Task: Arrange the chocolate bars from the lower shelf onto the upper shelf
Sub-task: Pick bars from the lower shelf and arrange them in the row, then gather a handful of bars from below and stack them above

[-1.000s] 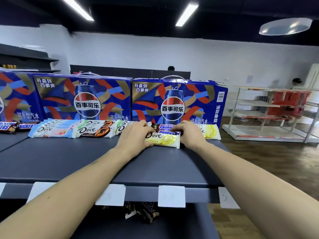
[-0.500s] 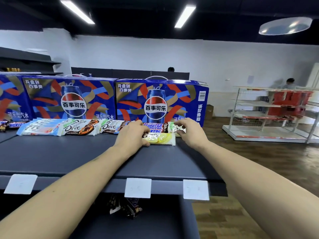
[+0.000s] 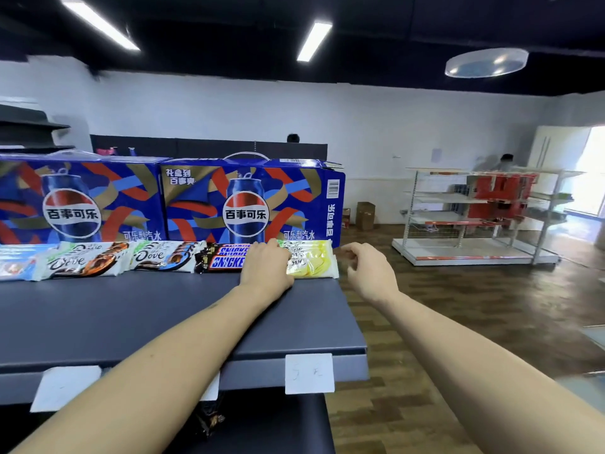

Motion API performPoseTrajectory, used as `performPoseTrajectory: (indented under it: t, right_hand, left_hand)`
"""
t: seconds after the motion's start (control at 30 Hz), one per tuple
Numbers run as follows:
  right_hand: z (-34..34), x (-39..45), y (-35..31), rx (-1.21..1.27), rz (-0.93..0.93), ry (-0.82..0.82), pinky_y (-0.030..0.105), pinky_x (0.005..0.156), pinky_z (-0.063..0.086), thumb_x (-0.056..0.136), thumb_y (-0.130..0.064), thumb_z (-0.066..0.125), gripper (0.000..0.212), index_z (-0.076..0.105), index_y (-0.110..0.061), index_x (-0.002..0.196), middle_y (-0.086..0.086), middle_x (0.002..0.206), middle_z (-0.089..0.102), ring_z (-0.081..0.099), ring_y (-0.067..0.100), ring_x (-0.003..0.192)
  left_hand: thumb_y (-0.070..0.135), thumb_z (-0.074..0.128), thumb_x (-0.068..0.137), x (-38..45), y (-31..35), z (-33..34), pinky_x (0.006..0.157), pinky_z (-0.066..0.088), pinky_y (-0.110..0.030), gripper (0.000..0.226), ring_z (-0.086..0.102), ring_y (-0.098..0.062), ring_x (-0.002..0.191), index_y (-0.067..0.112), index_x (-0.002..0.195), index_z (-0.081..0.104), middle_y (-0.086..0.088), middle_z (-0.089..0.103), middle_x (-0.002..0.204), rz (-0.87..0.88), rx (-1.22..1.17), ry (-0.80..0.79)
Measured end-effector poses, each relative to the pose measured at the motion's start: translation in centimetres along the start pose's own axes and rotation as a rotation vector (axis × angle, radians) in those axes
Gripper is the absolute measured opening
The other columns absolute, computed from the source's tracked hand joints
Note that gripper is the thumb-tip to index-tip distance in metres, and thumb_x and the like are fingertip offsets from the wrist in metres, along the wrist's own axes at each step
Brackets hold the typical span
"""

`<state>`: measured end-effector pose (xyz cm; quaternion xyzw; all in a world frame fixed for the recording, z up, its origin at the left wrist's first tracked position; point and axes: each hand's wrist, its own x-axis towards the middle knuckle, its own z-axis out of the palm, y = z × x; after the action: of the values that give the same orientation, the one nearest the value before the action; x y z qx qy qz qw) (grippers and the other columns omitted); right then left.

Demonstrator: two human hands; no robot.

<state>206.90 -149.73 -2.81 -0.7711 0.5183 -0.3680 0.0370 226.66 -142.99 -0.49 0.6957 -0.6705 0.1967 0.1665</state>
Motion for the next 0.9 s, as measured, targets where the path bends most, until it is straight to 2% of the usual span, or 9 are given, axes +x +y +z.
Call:
performPoseTrajectory:
  t: [0.1, 0.23, 0.53, 0.67, 0.8, 0.9]
  right_hand:
    - [-0.1, 0.1, 1.0, -0.016, 0.025, 0.006, 0.031, 0.083, 0.051, 0.087, -0.009, 0.053, 0.046, 0.056, -0.025, 0.13, -0.004, 0.117, 0.061, 0.059, 0.015, 0.105]
    - [0.0, 0.5, 1.5, -0.015, 0.035, 0.008, 0.032, 0.085, 0.051, 0.088, -0.011, 0.052, 0.042, 0.058, -0.025, 0.127, -0.005, 0.113, 0.062, 0.06, 0.015, 0.103]
    - [1.6, 1.1, -0.2, -0.005, 0.069, -0.003, 0.034, 0.082, 0.052, 0.091, -0.018, 0.048, 0.032, 0.063, -0.027, 0.116, -0.004, 0.112, 0.063, 0.06, 0.014, 0.099]
    - [1.7, 1.0, -1.5, -0.043, 0.07, 0.014, 0.034, 0.081, 0.051, 0.096, -0.029, 0.047, 0.028, 0.064, -0.026, 0.118, -0.003, 0.113, 0.064, 0.06, 0.016, 0.101]
    - [1.4, 0.4, -2.9, -0.125, 0.077, -0.002, 0.034, 0.084, 0.05, 0.096, -0.031, 0.045, 0.034, 0.062, -0.027, 0.125, -0.002, 0.116, 0.063, 0.058, 0.019, 0.11]
    - [0.8, -0.7, -4.2, -0.175, 0.079, -0.043, 0.037, 0.095, 0.047, 0.097, -0.037, 0.042, 0.04, 0.057, -0.026, 0.132, -0.002, 0.129, 0.059, 0.051, 0.02, 0.122]
  left_hand:
    - [0.025, 0.063, 0.082, 1.2, 0.9, 0.8, 0.092, 0.038, -0.034, 0.011, 0.054, -0.026, 0.094, 0.019, 0.09, 0.065, -0.003, 0.058, 0.1, -0.017, 0.028, -0.007]
    - [0.022, 0.061, 0.081, 2.5, 0.6, 2.1, 0.104, 0.034, -0.039, 0.01, 0.051, -0.024, 0.101, 0.023, 0.091, 0.065, -0.002, 0.059, 0.103, -0.065, 0.042, 0.005]
    - [0.028, 0.061, 0.086, 3.5, -0.6, 2.9, 0.098, 0.038, -0.038, 0.018, 0.047, -0.026, 0.109, 0.019, 0.101, 0.066, -0.004, 0.055, 0.114, -0.031, 0.011, -0.019]
    - [0.032, 0.06, 0.086, 3.2, -1.1, 2.6, 0.098, 0.037, -0.037, 0.024, 0.045, -0.025, 0.111, 0.019, 0.106, 0.064, -0.004, 0.054, 0.117, 0.039, 0.007, 0.001]
    - [0.03, 0.057, 0.087, 2.5, -1.3, 2.1, 0.098, 0.037, -0.037, 0.028, 0.045, -0.026, 0.113, 0.018, 0.112, 0.062, -0.005, 0.053, 0.12, 0.118, -0.01, 0.024]
    - [0.032, 0.055, 0.088, 1.8, -1.1, 1.5, 0.101, 0.035, -0.038, 0.035, 0.043, -0.027, 0.118, 0.019, 0.121, 0.059, -0.007, 0.052, 0.124, 0.165, -0.034, 0.029]
